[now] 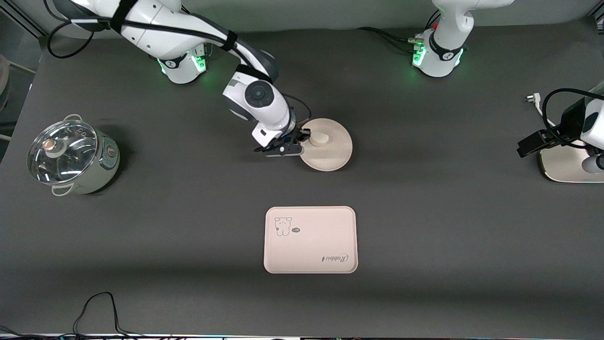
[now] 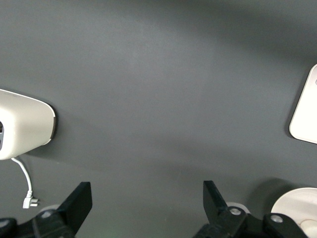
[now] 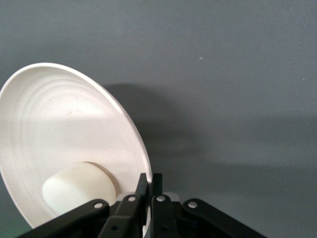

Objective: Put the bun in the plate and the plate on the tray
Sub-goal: 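Lift the plate with the right gripper and carry it over the tray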

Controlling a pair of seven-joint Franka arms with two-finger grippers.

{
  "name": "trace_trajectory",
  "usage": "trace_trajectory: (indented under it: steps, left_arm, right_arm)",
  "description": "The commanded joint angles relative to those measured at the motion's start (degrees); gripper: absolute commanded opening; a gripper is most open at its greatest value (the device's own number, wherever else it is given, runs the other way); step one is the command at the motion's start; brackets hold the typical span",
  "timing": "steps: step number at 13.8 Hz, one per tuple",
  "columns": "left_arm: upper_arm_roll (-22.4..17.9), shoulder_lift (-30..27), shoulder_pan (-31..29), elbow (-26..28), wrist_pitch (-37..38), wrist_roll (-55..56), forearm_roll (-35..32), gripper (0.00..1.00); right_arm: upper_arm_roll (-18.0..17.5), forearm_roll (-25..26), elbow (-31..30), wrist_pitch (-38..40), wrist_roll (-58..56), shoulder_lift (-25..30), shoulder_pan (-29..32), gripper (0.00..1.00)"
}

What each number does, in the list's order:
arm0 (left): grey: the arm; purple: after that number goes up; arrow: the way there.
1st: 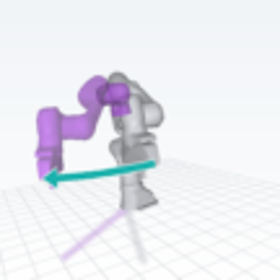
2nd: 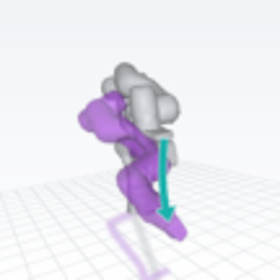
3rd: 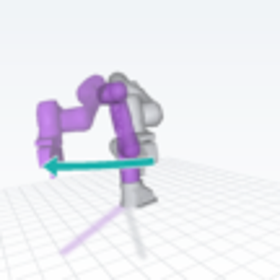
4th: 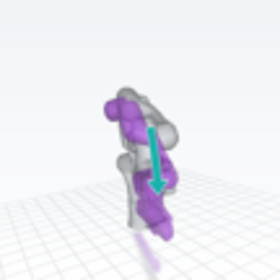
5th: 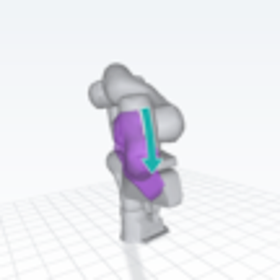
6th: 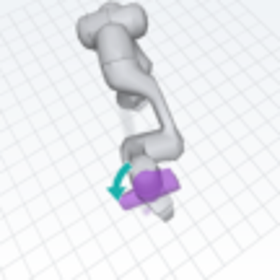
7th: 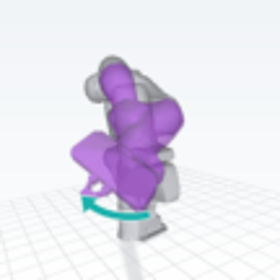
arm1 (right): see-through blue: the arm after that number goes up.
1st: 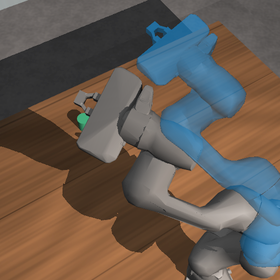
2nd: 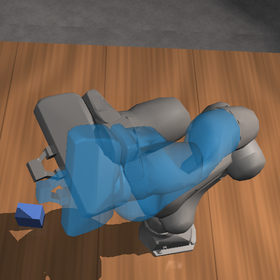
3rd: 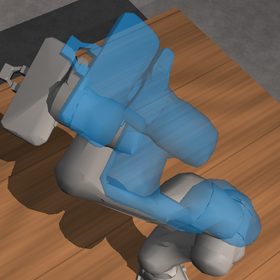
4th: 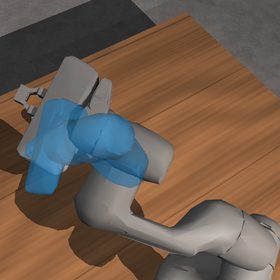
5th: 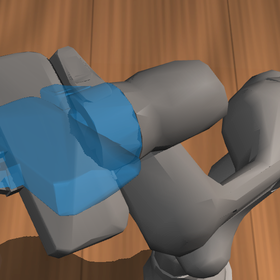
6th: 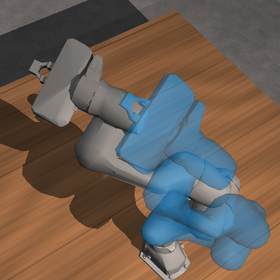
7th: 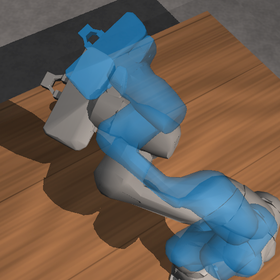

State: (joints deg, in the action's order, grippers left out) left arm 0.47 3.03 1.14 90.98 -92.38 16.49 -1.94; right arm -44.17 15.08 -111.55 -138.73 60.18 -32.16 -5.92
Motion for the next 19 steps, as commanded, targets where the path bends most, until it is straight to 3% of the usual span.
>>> trace_trajectory:
  steps: [1,4,9,14,17,19]
  left_arm:
    - [-0.1,0.4,-0.3,-0.7,0.8,-1.7,0.7,1.0]
    - [-0.1,0.7,0.1,-0.7,0.6,-1.7,0.6,1.0]
    - [-0.1,0.7,0.1,-0.7,0.8,-1.9,0.7,1.0]
    - [-0.1,1.1,0.1,-0.7,0.6,-1.9,0.7,1.0]
    - [-0.1,1.2,0.2,-0.6,0.6,-1.8,0.7,1.0]
    - [-0.1,1.2,0.2,-0.5,0.6,-1.8,0.7,1.0]
  right_arm:
    - [-0.8,-2.8,5.6,3.9,-0.9,0.4,0.5,0.0]
    - [-0.3,-8.4,16.9,8.8,-7.1,-0.4,0.6,0.0]
    - [2.5,-8.0,39.5,18.7,-13.8,-10.0,0.6,0.0]
    - [8.7,-7.7,49.4,17.9,-22.7,-20.1,0.0,0.0]
    - [11.8,-7.9,49.0,13.1,-24.3,-24.2,0.0,0.0]
    - [12.1,-7.8,49.1,10.1,-24.1,-27.5,-0.5,0.0]
